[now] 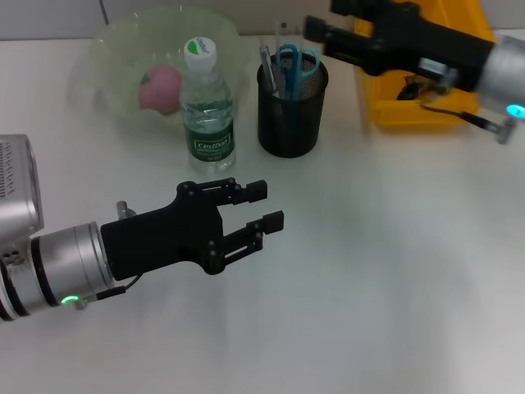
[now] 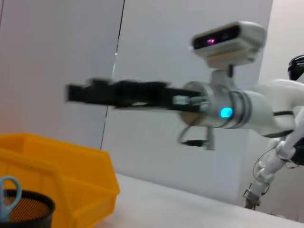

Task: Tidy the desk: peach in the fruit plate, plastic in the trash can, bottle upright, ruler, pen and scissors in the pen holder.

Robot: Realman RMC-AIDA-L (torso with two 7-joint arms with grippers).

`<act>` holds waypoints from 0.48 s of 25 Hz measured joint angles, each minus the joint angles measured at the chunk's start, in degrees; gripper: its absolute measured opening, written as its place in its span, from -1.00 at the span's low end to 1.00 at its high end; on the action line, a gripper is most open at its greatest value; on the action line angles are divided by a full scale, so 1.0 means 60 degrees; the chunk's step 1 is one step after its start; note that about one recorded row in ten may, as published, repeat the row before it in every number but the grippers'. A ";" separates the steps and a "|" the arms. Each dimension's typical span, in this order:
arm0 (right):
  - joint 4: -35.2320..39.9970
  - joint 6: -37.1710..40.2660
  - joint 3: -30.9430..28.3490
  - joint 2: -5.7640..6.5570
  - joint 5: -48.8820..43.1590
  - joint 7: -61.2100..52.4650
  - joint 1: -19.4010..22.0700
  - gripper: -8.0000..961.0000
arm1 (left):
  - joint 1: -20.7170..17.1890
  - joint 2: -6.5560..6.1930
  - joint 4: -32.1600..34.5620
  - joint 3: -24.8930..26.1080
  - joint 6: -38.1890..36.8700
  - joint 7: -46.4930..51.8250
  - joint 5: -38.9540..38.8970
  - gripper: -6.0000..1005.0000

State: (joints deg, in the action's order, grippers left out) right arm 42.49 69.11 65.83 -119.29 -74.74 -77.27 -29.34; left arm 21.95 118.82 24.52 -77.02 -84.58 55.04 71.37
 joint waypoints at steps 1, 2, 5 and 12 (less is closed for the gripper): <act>0.0329 0.0535 -0.0128 -0.0002 0.0009 -0.0048 0.0363 0.21 | 0.0000 0.0000 0.0000 0.0000 0.0000 0.0000 0.0000 -0.08; 0.0622 0.1132 -0.0291 -0.0002 0.0011 -0.0084 0.0677 0.25 | 0.0000 0.0000 0.0000 0.0000 0.0000 0.0000 0.0000 -0.07; 0.0937 0.2901 -0.1088 0.0018 -0.0028 -0.0119 0.1494 0.37 | 0.0059 0.0000 0.0001 0.0047 -0.0305 -0.0028 -0.0001 -0.05; 0.0548 0.6054 -0.3359 0.0005 -0.1330 -0.0151 0.2837 0.49 | 0.0242 -0.0014 0.0106 0.0091 -0.0523 0.0451 -0.0008 0.01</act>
State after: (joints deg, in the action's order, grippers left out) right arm 45.78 105.44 45.68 -119.26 -82.72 -78.17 -12.32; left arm 23.41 118.74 25.16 -76.47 -87.72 57.75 71.32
